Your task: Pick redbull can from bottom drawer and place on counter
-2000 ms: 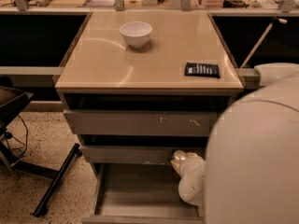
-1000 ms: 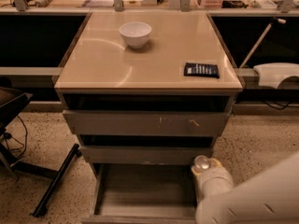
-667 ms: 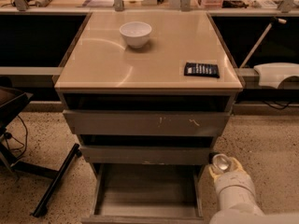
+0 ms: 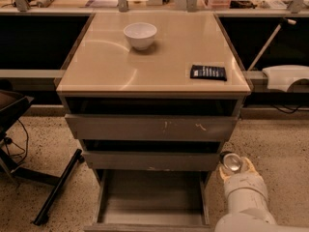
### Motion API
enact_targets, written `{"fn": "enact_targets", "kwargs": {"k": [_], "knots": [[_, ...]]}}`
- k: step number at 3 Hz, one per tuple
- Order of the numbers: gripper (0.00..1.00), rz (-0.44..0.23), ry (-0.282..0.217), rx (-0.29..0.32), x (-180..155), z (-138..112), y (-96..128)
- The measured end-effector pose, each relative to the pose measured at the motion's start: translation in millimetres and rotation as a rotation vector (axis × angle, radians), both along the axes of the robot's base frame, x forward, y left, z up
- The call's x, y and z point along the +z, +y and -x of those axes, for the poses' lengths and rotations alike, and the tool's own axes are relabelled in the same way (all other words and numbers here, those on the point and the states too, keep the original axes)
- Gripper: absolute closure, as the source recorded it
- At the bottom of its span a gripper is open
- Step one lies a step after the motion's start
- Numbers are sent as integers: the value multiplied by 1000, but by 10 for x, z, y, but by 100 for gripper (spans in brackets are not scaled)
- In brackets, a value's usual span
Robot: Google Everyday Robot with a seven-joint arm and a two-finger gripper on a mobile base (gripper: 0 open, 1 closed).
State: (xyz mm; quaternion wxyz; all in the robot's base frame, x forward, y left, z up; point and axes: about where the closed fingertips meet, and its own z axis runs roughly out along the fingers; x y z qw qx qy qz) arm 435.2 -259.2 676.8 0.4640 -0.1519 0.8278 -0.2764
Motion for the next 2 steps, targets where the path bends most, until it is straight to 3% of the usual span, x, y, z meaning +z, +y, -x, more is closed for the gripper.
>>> {"fn": "enact_targets", "kwargs": {"k": [1,2], "knots": [[100,-13,-40,95,387,-464,401],[100,-26,-115,33,1019,-827,260]]}}
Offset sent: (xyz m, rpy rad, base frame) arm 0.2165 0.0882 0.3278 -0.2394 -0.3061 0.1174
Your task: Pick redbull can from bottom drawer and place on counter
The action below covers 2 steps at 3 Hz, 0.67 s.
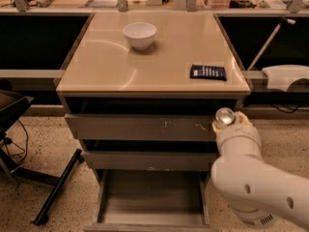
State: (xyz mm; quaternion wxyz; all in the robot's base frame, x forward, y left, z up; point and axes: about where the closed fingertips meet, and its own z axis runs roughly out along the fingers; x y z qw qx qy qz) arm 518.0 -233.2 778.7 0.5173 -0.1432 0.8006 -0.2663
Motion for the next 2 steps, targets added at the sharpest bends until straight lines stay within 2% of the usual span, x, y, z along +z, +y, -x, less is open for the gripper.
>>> {"fn": "enact_targets", "kwargs": {"k": [1,2], "knots": [[100,-10,-143,-100,1035,-154,11],[100,66,-328,-67,2318,-149,695]]}}
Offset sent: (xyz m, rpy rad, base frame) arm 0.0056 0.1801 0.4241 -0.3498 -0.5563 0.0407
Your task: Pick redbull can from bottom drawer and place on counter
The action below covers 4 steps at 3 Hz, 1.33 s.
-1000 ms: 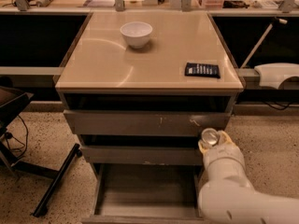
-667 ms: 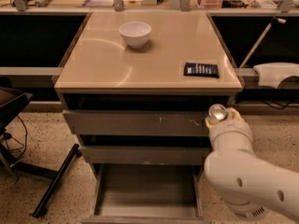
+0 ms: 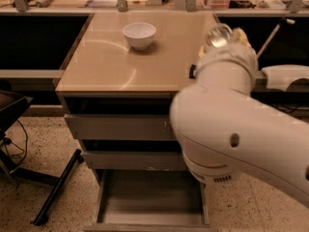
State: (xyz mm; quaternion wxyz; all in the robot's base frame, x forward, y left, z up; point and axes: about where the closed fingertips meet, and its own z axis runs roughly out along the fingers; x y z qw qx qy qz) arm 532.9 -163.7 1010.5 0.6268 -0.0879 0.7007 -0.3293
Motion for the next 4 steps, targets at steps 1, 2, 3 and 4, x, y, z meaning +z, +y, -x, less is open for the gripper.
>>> {"fn": "enact_targets", "kwargs": {"k": [1,2,3,4], "knots": [[100,131,-115,96,832,50,766],[100,185,-49,188,580,-261,1110],[100,161,131,266,-340,-904,1140],[100,170,220,278,-849,-1108,1143]]}}
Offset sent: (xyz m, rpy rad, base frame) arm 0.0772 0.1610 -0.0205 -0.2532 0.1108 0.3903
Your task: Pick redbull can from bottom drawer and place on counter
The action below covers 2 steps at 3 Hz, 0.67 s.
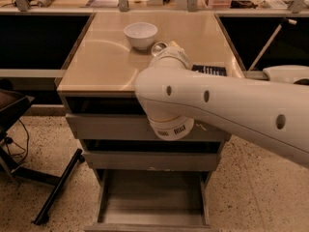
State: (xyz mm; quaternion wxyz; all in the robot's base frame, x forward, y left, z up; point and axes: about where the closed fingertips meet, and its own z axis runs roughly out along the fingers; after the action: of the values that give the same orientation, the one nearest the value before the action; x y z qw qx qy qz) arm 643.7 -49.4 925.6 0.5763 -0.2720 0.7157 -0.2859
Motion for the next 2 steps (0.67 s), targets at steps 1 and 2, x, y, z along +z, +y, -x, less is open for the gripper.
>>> {"fn": "enact_targets", "kwargs": {"k": [1,2], "knots": [[100,-37,41,-36,-105,-58,-193],[100,-111,143,-80,-365,-402,-541]]}}
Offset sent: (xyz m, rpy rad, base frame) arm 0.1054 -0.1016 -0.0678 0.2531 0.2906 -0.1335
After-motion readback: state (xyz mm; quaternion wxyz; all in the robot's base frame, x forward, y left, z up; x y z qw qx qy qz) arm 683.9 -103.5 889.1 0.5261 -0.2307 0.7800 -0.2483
